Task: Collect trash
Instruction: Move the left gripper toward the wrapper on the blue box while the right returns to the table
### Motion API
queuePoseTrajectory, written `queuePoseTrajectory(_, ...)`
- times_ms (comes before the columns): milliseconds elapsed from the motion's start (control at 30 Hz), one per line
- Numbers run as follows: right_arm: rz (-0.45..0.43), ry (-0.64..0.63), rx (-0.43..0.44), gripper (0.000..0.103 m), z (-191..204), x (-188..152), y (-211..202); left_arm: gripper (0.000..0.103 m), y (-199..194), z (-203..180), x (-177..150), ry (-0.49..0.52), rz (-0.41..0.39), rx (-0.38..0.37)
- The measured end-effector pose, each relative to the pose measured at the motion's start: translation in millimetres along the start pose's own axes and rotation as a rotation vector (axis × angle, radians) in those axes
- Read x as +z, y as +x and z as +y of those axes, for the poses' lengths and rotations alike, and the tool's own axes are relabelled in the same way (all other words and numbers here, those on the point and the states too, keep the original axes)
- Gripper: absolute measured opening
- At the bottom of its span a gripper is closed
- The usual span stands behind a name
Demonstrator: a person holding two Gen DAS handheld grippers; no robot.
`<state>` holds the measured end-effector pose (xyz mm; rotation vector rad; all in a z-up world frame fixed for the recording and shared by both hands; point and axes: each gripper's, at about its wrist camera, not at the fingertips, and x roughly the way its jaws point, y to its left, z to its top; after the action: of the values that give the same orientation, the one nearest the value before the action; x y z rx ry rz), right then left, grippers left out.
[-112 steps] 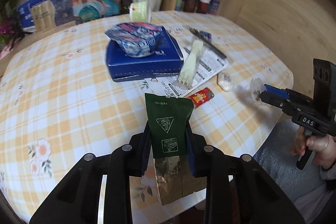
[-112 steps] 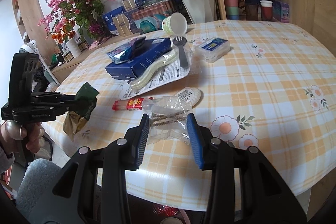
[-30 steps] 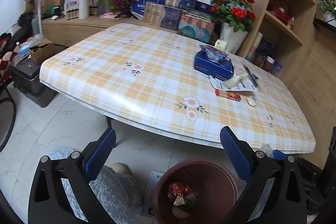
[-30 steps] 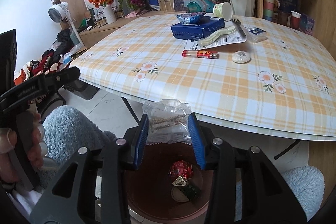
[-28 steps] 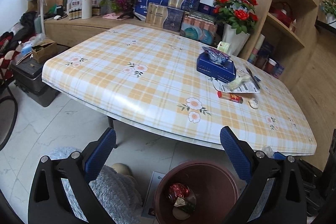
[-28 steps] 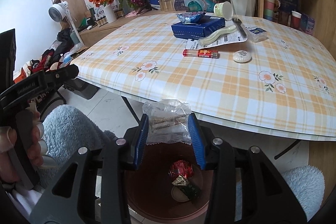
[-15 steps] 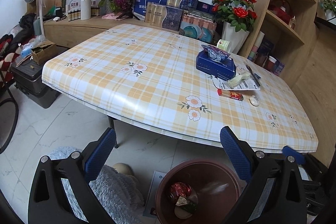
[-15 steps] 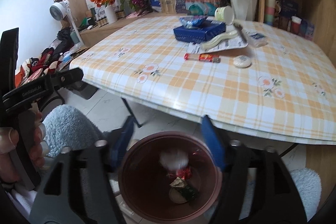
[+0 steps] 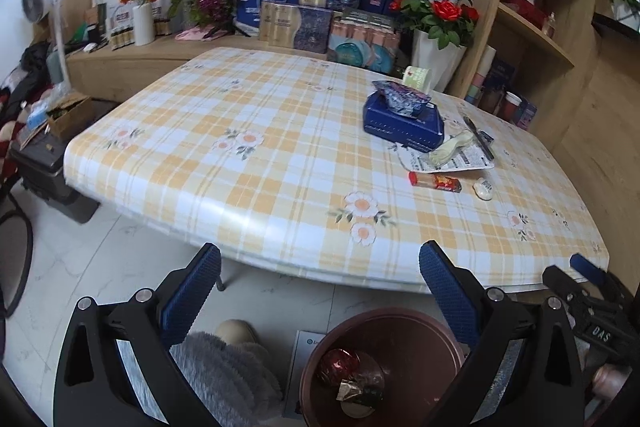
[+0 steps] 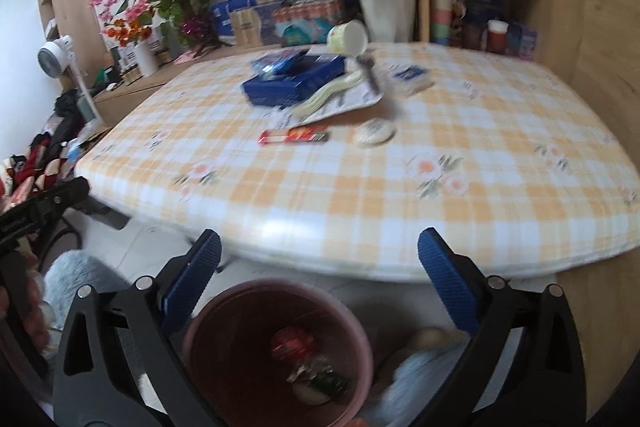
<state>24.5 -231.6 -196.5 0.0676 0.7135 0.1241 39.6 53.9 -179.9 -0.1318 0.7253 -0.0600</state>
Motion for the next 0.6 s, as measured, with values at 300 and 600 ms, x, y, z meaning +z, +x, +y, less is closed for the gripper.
queuePoseTrajectory(300,-0.065,0.018,-0.035,0.097,-38.9,66.3,21.4,0.097,39.6,-38.0,83.3,0.099,0.039,-0.106)
queuePoseTrajectory(600,-0.025,0.046,-0.017,0.097,-69.1,128.2,70.9,0.063,134.7,-39.6,171.0,-0.082,0.176,-0.288)
